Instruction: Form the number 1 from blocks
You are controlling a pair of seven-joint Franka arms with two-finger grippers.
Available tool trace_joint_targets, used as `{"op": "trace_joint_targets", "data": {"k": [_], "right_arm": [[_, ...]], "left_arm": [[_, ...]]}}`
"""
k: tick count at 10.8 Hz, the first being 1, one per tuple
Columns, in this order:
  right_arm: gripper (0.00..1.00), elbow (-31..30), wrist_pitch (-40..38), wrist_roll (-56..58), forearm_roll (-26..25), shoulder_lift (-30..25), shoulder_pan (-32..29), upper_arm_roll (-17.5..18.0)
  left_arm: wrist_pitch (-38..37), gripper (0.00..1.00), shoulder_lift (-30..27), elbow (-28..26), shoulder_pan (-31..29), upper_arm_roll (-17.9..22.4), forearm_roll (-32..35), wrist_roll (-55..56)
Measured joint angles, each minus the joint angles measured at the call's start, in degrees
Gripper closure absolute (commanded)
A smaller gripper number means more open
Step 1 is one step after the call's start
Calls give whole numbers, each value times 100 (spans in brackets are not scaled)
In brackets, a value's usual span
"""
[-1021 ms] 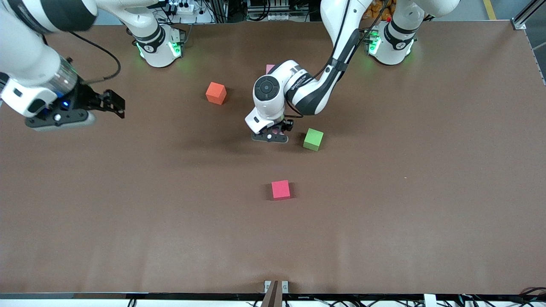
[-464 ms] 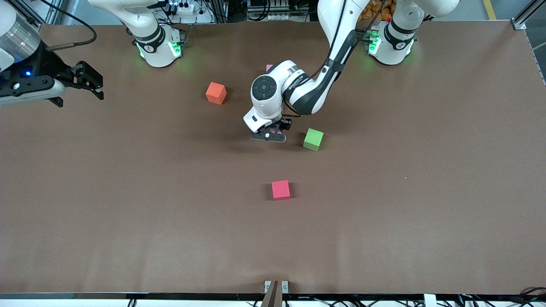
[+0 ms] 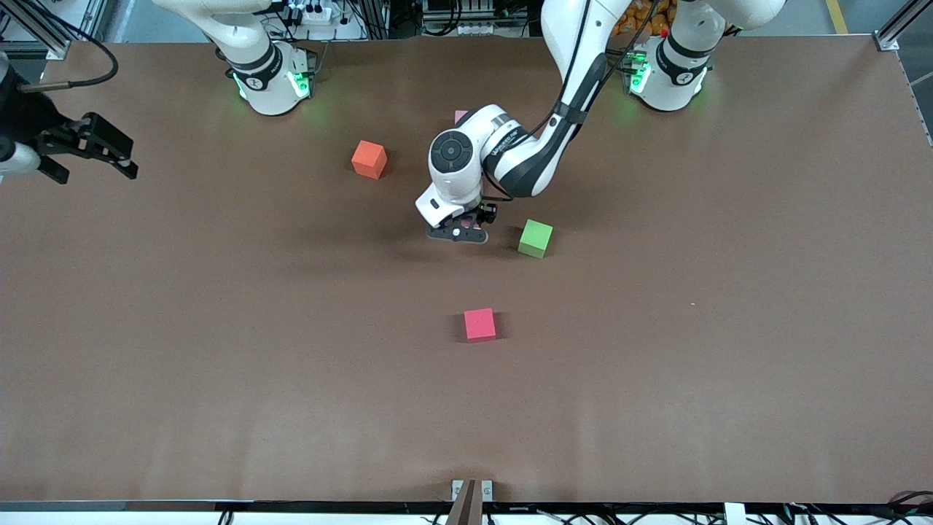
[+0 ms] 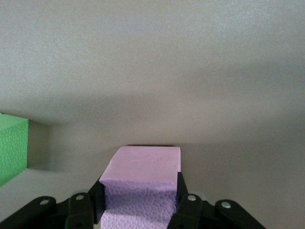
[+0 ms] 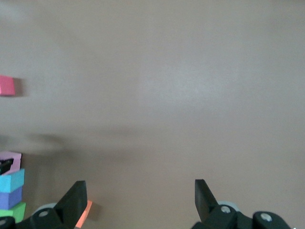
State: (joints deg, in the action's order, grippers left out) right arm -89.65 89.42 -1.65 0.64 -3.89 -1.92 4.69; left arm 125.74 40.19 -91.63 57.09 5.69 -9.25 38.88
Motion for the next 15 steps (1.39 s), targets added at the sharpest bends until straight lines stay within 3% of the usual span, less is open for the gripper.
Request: {"op": "trace_joint_targets", "data": {"k": [1, 2, 3, 10, 13, 15], "right_arm": [[0, 0, 41, -54, 0, 14, -40, -1], [0, 0, 60, -78, 0, 39, -60, -1], [0, 0, 66, -97, 0, 71, -61, -1], [0, -8, 51, -109, -24, 158, -73, -15], [0, -8, 53, 51, -312, 159, -76, -48], [0, -8, 51, 221, -350, 158, 11, -261]], "left_arm": [[1, 100, 5, 2, 0, 0, -3, 40], [1, 90, 9, 3, 0, 0, -3, 104], [1, 1, 19, 3, 0, 0, -3, 145], [31, 0, -60, 208, 4, 160, -4, 250], [-754, 0, -928, 328, -113, 772, -3, 299], [-1516, 0, -1599, 320, -532, 933, 360, 284]]}}
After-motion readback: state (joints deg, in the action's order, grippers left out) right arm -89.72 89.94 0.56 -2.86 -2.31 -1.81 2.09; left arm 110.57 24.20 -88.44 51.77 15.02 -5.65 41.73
